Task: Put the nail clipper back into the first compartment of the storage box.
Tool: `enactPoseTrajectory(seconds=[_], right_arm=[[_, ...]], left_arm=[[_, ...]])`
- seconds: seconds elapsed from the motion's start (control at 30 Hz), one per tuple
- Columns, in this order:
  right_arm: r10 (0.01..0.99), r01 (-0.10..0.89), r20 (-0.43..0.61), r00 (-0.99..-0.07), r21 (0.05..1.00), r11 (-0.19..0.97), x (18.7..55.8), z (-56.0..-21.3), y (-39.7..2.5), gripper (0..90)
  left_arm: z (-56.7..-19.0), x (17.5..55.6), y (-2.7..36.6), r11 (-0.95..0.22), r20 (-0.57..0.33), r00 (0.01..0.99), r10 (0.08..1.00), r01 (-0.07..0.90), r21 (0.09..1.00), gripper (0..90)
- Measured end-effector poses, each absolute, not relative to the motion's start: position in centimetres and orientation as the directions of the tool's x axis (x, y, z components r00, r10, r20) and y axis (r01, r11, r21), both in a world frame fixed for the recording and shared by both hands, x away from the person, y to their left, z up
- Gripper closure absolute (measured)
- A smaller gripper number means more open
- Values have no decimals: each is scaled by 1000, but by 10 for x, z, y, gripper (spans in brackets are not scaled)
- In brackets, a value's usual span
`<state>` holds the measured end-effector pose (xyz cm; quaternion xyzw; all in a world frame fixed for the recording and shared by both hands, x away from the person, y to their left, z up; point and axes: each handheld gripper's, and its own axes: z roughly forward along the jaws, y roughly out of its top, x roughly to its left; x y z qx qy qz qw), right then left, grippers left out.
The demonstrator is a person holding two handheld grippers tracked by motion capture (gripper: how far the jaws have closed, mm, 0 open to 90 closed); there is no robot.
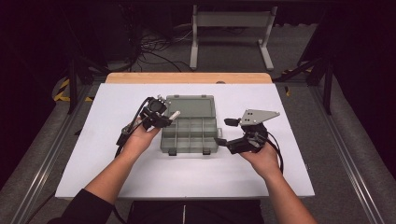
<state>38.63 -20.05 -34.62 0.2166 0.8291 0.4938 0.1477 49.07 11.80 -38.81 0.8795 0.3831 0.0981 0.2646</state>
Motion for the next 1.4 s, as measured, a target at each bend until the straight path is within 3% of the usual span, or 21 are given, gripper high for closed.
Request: enactPoseTrajectory(seconds=[1.4], right_arm=[[500,216,-28,-866,880,423,387,-348,-198,221]], left_arm=[[-400,492,118,-564,-56,667,743,669,484,769]])
